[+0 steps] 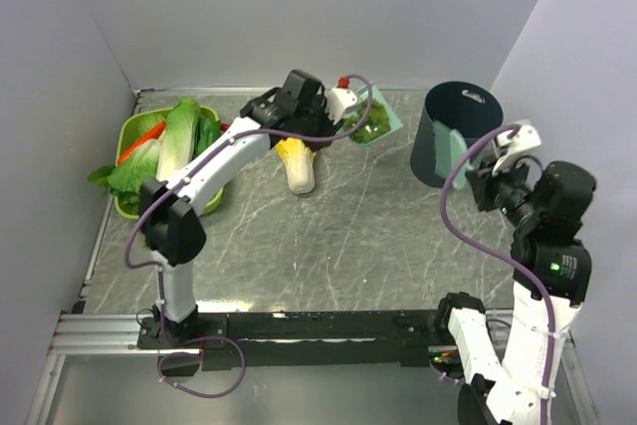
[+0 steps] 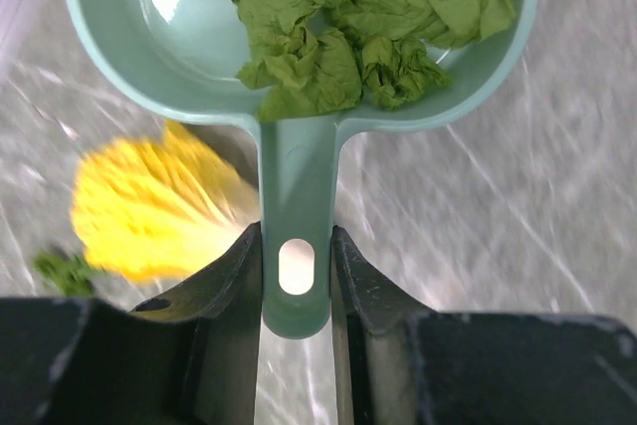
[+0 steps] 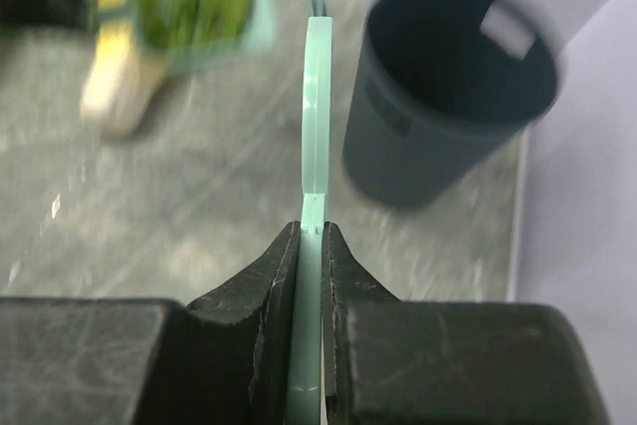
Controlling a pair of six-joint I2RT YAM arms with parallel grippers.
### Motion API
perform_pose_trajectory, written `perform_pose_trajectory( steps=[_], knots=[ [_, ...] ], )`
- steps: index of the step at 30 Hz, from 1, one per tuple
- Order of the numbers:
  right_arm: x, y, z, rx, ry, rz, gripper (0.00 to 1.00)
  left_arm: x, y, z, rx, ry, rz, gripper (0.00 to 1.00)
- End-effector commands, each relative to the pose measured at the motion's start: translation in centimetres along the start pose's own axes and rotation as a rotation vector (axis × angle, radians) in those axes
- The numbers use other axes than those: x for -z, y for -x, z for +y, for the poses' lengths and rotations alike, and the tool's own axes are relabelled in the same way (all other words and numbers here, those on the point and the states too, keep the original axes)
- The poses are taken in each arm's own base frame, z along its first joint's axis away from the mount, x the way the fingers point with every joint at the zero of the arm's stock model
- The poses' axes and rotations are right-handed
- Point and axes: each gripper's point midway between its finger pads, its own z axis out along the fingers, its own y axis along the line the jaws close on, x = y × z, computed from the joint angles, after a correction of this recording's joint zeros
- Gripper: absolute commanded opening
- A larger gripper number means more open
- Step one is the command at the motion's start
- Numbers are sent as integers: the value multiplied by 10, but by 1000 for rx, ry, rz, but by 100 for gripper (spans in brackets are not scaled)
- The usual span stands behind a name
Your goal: Sweep away the paper scraps from the table
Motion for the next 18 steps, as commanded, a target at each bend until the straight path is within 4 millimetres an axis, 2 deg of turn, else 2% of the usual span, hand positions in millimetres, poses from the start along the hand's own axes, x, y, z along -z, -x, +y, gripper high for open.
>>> perform_pose_trajectory(
  steps=[1, 2, 4, 5, 6, 7, 10, 12, 18],
  knots=[
    [6, -46, 17, 63, 72, 104, 0, -13, 55, 25, 14, 69, -132, 1],
    [4, -63, 19, 51, 82, 150, 0, -17, 60, 27, 13, 71, -142, 1],
    [5, -76, 20, 72, 89, 183, 0, -25, 75, 33, 9, 79, -170, 1],
    [3, -90, 21, 67, 99, 215, 0, -28, 79, 36, 8, 90, -178, 1],
    [2, -98, 19, 70, 87, 239, 0, -40, 78, 37, 9, 90, -173, 1],
    [0, -113, 19, 74, 90, 270, 0, -36, 93, 41, -7, 104, -210, 1],
    [-6, -142, 18, 79, 104, 344, 0, -47, 106, 48, -30, 138, -243, 1],
    [-10, -155, 17, 75, 118, 390, 0, -52, 116, 53, -63, 174, -266, 1],
    [-22, -166, 22, 128, 178, 426, 0, -63, 134, 59, -139, 256, -310, 1]
  ],
)
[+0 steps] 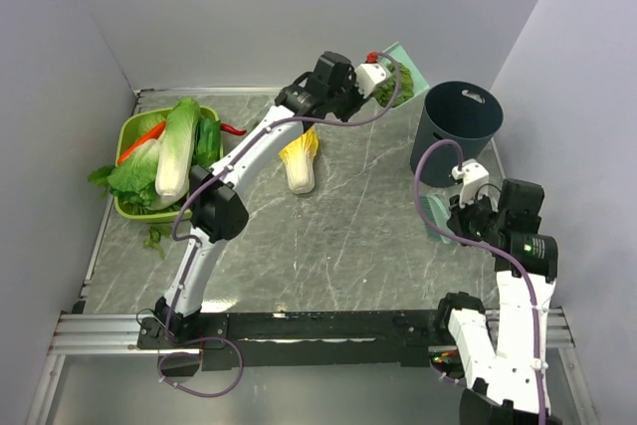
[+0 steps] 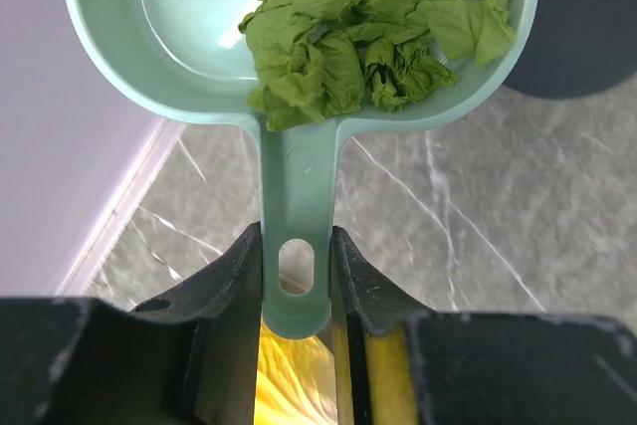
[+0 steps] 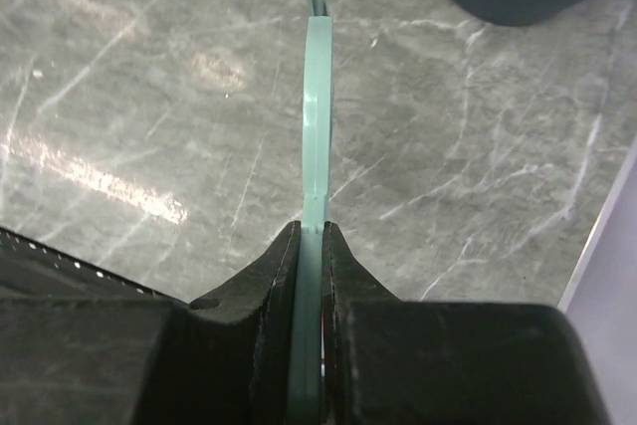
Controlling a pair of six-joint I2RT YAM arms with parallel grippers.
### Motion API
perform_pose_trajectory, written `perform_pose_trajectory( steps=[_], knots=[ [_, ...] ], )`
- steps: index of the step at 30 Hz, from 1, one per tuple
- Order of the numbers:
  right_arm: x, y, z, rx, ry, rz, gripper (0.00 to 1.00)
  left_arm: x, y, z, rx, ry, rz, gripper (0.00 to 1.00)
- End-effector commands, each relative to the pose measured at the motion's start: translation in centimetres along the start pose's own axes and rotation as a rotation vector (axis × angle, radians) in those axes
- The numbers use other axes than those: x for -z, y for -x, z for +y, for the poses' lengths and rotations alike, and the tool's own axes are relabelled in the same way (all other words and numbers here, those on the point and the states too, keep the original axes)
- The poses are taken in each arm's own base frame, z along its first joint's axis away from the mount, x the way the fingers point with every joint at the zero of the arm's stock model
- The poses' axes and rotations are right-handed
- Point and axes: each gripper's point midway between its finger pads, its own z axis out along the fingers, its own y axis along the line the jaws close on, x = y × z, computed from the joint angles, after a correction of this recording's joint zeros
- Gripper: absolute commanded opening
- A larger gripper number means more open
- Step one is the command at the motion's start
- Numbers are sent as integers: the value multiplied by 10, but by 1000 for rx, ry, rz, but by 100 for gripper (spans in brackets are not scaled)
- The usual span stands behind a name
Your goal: Sweep away the paper scraps from the table
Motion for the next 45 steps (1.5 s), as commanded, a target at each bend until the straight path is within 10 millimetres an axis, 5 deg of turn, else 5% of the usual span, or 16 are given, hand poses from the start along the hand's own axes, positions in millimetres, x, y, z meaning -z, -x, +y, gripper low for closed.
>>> perform_pose_trajectory(
  steps=[1, 7, 18, 23, 27, 38, 45],
  knots=[
    [-12, 3, 3, 137, 31, 1, 0, -1, 50, 13, -81, 109, -143, 1],
    [-29, -2, 19, 279, 63, 28, 0, -10, 69, 7, -99, 138, -209, 1],
    [-31, 1, 34, 322, 131, 22, 0, -11, 85, -5, -133, 169, -247, 1],
    [-20, 24, 39, 276, 143, -43, 0, 21, 97, 8, -133, 199, -258, 1],
    [5, 65, 41, 237, 120, -176, 0, 53, 91, 10, -147, 174, -234, 1],
    [81, 172, 42, 205, 99, -466, 0, 105, -32, -36, -88, -55, 142, 1],
    [109, 232, 16, 150, -28, -612, 0, 119, -82, -76, -38, -211, 248, 1]
  ],
)
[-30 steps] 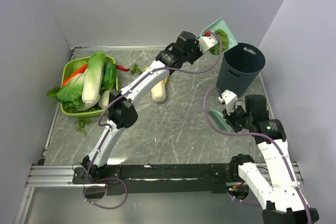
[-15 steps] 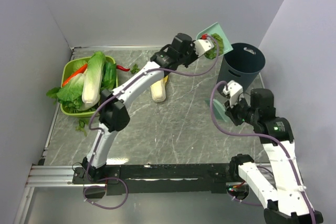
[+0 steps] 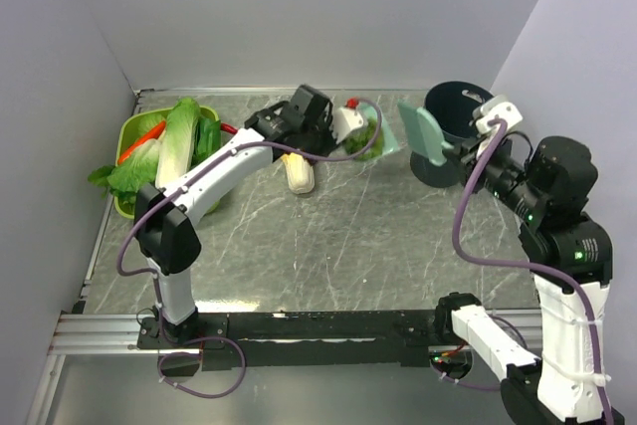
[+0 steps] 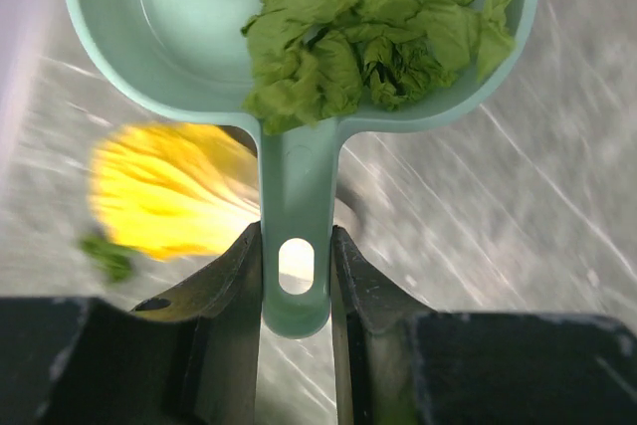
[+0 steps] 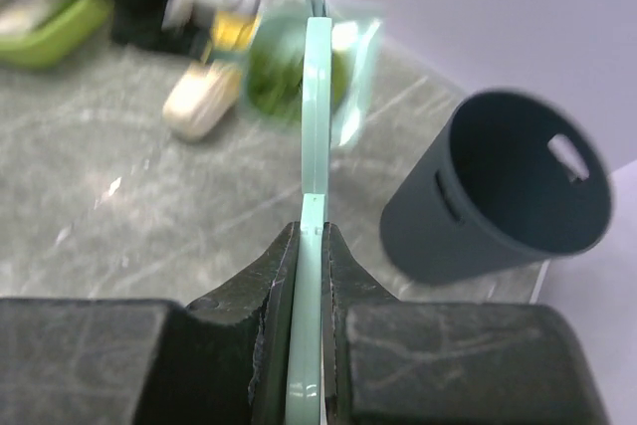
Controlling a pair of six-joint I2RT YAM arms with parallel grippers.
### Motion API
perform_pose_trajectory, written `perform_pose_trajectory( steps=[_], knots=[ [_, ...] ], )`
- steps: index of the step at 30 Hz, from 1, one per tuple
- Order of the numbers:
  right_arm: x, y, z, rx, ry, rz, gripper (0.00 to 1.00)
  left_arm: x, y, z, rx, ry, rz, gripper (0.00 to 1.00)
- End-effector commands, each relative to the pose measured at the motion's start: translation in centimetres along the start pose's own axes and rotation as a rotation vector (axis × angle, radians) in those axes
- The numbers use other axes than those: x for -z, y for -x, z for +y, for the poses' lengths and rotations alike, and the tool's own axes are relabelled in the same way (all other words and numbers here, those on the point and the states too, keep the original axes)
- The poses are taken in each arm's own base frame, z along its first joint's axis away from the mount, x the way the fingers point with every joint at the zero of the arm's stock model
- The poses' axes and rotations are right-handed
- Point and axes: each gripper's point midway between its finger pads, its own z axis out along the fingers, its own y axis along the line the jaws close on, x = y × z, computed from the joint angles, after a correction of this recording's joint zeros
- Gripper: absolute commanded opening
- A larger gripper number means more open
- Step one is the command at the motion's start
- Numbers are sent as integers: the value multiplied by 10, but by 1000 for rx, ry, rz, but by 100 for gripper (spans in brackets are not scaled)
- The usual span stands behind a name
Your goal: Sweep away the paper scraps from the table
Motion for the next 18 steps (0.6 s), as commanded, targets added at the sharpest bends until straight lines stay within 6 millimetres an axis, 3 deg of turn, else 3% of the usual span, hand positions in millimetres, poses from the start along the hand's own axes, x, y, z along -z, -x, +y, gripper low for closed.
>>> perform_pose_trajectory(
  steps=[1, 3, 9, 12, 17, 18],
  knots=[
    [-8, 43, -38, -34, -161, -111, 0, 7, -28, -39, 49, -146, 52, 1],
    [-12, 54, -57, -29, -237, -144, 0, 4, -37, -49, 57, -182, 66, 1],
    [-37, 49, -122, 28, -479, -99, 0, -4, -74, -76, 72, -250, 114, 1],
    [-52, 23, -146, 60, -542, -40, 0, -3, -82, -83, 79, -256, 113, 1],
    [-65, -20, -192, -76, -642, 32, 0, 3, -86, -88, 100, -257, 97, 1],
    [-71, -24, -192, -95, -615, 29, 0, 3, -87, -89, 105, -259, 95, 1]
  ],
)
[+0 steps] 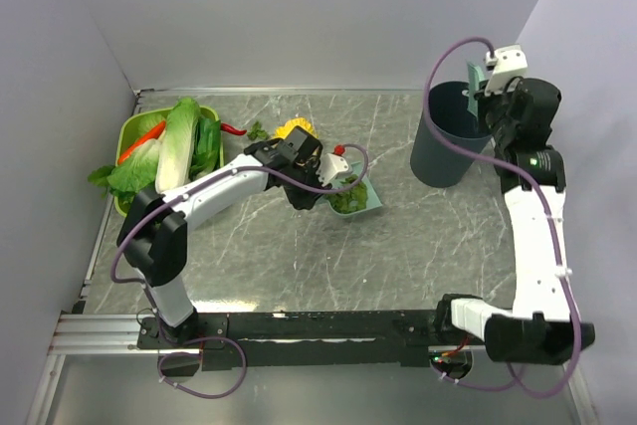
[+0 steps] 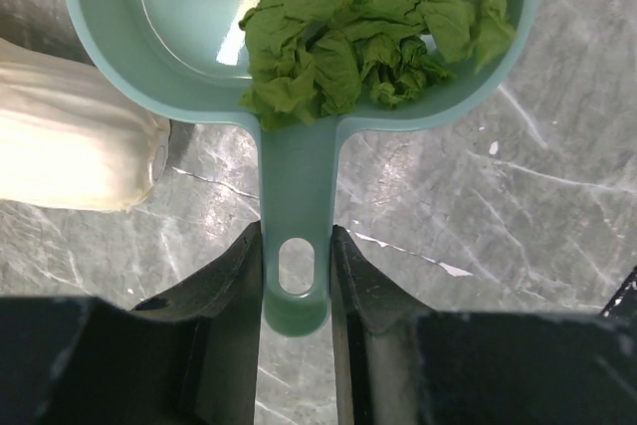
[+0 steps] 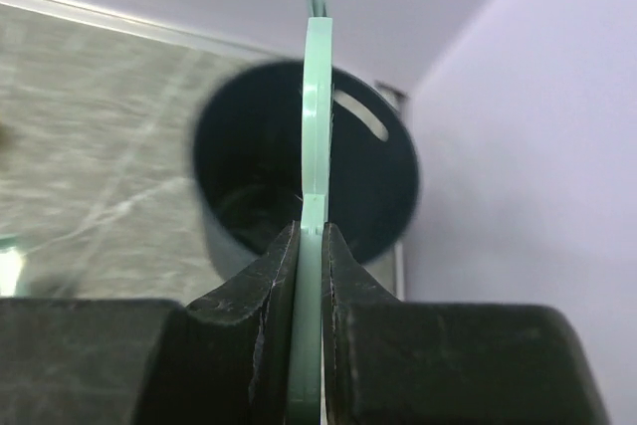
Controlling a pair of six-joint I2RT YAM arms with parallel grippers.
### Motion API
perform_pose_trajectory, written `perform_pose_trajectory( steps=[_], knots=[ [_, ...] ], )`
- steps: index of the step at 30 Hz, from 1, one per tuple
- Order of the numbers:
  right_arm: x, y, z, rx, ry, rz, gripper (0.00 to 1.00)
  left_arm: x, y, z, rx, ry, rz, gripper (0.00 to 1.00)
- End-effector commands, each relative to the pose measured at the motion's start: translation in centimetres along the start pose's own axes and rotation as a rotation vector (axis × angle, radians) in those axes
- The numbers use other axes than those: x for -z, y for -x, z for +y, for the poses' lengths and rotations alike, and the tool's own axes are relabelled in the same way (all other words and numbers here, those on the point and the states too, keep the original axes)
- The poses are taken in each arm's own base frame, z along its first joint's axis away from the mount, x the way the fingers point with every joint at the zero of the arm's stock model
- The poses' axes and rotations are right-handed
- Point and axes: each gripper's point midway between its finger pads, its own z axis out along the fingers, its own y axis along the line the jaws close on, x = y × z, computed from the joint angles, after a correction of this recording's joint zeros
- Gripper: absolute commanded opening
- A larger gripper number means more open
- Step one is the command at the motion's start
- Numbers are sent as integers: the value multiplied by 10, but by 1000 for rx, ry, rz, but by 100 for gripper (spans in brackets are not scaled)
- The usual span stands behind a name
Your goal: Sweep away the paper scraps from the table
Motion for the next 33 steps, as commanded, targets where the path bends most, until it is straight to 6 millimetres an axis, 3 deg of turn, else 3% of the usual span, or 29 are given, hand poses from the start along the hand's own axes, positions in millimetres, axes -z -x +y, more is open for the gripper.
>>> perform_pose_trajectory(
  steps=[1, 7, 10, 16, 26, 33],
  knots=[
    [-19, 8, -29, -99, -89, -59, 0, 22, 28, -8, 5, -5, -145, 1],
    [-40, -21, -14, -113, -33, -37, 0, 24, 23, -14, 21, -15, -146, 1],
    [-48, -46, -5, -136, -12, 17, 0, 28, 21, -14, 10, -6, -143, 1],
    [-53, -72, 5, -168, 7, 93, 0, 31, 23, -14, 10, -5, -142, 1],
    [-25, -91, 43, -226, 195, 238, 0, 37, 21, -12, -14, 10, -133, 1],
    [-7, -82, 60, -292, 290, 284, 0, 38, 22, -9, -27, 21, -132, 1]
  ],
)
